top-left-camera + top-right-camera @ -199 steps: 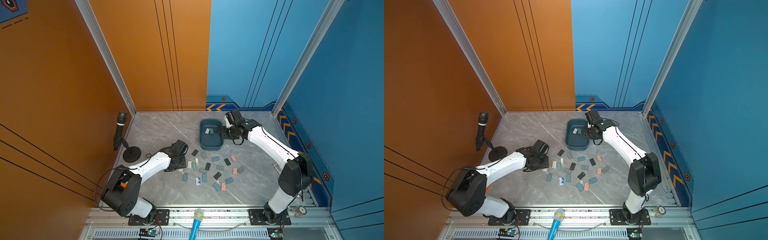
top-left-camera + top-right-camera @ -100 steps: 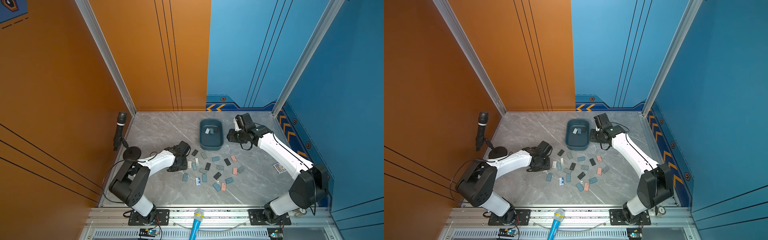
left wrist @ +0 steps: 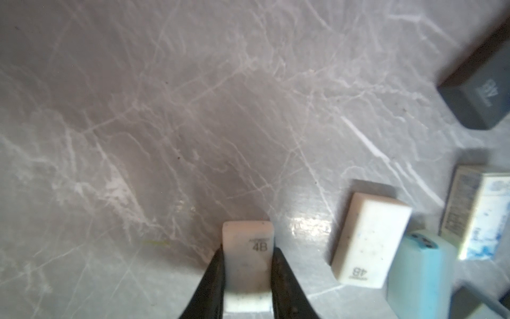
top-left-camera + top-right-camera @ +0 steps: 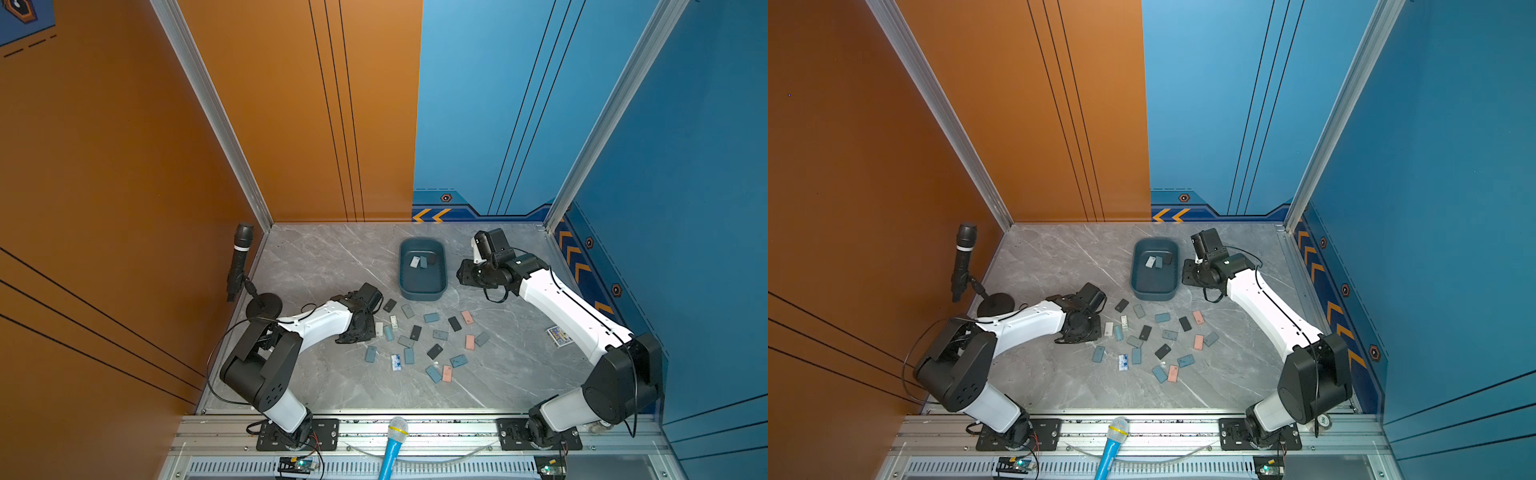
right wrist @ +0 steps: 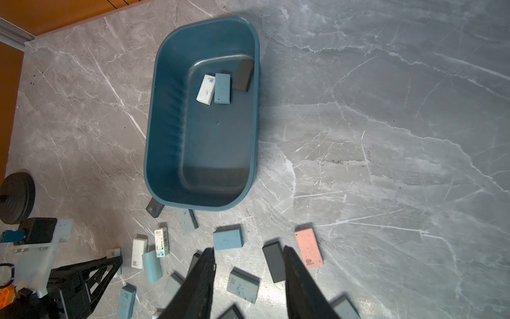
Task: Put the eraser in the storage box
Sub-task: Pick up the eraser from the center of the board.
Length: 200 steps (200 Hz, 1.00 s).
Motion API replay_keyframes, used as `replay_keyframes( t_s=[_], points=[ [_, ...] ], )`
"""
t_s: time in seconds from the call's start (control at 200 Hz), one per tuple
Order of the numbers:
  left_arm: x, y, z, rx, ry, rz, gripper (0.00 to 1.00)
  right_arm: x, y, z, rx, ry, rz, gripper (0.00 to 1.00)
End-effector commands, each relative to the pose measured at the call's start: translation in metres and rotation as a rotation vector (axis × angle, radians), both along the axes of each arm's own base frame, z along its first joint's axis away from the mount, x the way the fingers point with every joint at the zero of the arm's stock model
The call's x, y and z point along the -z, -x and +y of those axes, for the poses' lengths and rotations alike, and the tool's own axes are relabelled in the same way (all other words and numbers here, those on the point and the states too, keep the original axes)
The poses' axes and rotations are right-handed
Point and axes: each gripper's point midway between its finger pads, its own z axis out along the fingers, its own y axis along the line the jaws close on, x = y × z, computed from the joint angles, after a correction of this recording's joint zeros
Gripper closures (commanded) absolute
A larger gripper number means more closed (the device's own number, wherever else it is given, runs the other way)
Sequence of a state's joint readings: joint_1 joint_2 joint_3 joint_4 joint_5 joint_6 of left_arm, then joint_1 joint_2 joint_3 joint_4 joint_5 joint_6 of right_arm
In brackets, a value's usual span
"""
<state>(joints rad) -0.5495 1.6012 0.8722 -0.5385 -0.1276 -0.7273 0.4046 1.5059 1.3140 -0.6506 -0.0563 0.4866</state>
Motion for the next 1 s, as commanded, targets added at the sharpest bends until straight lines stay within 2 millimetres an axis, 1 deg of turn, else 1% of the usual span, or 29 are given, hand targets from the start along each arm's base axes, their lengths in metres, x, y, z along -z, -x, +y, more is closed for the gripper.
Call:
replay_keyframes(
  t_s=[0.0,0.335,0.431,0.551,0.581,0.591,0.601,0.721,0.866,0.996],
  points=[
    [0.0,0.002,-0.002,0.01,-0.004,0.005,0.71,-0.007,0.0,-0.006,0.031,-0.006,-0.024,0.57],
    [-0.028,-0.004,-0.004,0.027,0.018,-0.064,0.71,-0.007,-0.003,-0.005,0.028,-0.016,-0.027,0.57],
    [-0.039,-0.011,-0.008,0.043,0.028,-0.089,0.7,-0.004,-0.005,-0.004,0.028,-0.015,-0.024,0.57],
    [-0.061,-0.026,-0.016,0.086,0.035,-0.121,0.7,0.0,-0.006,0.0,0.018,-0.027,-0.008,0.57],
    [-0.061,-0.027,-0.016,0.1,0.03,-0.116,0.7,0.001,-0.006,0.0,0.017,-0.028,-0.008,0.57],
    [-0.071,-0.034,-0.021,0.104,0.042,-0.139,0.71,0.001,-0.006,0.0,0.017,-0.028,-0.008,0.57],
    [-0.074,-0.037,-0.022,0.106,0.046,-0.147,0.71,0.001,-0.007,0.0,0.016,-0.028,-0.007,0.57],
    [-0.099,-0.06,-0.04,0.156,0.083,-0.195,0.71,0.003,-0.006,0.001,0.013,-0.031,-0.007,0.57],
    [-0.123,-0.092,-0.067,0.225,0.123,-0.238,0.72,0.008,-0.004,-0.001,0.012,-0.027,0.005,0.57],
    [-0.136,-0.122,-0.09,0.296,0.133,-0.268,0.72,0.011,0.0,-0.004,0.016,-0.026,0.012,0.57]
  ],
)
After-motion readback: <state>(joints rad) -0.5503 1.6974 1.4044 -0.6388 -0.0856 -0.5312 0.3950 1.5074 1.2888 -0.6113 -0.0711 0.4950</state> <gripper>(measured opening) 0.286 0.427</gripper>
